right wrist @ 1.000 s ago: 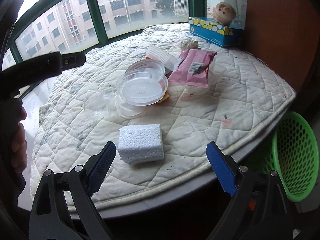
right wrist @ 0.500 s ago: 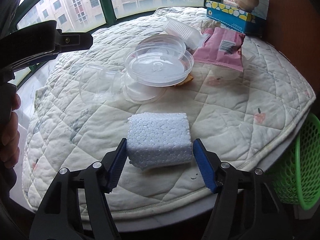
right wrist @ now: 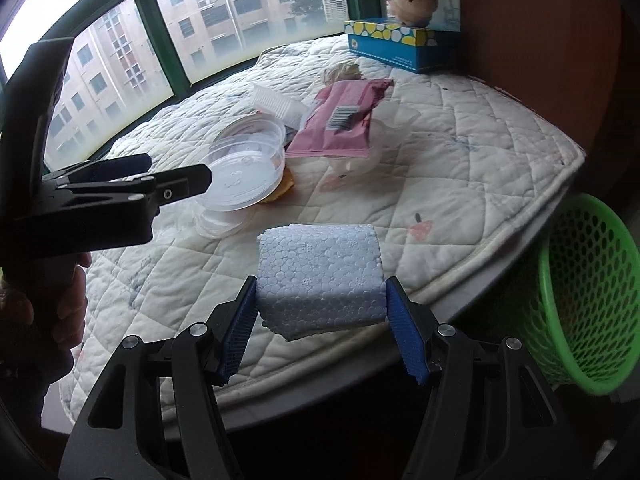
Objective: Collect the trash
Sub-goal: 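Carry the foam block over the green wastebasket and open the right gripper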
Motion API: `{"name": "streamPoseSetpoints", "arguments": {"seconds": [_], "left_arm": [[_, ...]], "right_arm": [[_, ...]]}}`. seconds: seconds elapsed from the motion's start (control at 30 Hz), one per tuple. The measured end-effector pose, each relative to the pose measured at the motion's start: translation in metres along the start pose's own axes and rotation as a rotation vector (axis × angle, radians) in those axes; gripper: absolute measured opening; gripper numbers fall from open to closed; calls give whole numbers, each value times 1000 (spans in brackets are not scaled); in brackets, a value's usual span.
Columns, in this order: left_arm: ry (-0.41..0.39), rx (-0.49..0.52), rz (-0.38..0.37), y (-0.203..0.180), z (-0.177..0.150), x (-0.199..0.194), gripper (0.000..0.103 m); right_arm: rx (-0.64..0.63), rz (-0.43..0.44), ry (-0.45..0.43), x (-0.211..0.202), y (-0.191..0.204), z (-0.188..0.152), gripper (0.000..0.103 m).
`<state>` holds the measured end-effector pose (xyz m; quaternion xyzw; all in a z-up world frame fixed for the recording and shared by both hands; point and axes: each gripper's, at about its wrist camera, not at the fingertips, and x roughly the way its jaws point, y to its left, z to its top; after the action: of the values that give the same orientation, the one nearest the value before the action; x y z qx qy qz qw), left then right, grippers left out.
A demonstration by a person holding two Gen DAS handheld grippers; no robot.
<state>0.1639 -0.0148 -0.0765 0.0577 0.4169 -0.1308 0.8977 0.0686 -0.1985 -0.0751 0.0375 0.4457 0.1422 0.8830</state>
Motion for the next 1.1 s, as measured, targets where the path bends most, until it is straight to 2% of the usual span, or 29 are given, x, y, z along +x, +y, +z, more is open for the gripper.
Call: {"name": "streamPoseSetpoints", "arguments": {"seconds": [0.4, 0.77, 0.93, 1.0, 1.03, 1.1], "left_arm": [[51, 107, 17, -15, 13, 38, 97], [78, 111, -4, -15, 13, 54, 97], [77, 123, 10, -16, 12, 56, 97], [80, 109, 6, -13, 12, 57, 94], [80, 102, 1, -12, 12, 57, 89], [83, 83, -4, -9, 13, 57, 89]], "right_arm": [[77, -91, -39, -27, -43, -2, 63], [137, -144, -49, -37, -75, -4, 63], [165, -179, -63, -41, -95, -2, 63], [187, -185, -65, -43, -107, -2, 63], [198, -190, -66, -44, -113, -3, 63], [209, -216, -68, -46, -125, -4, 63]]}}
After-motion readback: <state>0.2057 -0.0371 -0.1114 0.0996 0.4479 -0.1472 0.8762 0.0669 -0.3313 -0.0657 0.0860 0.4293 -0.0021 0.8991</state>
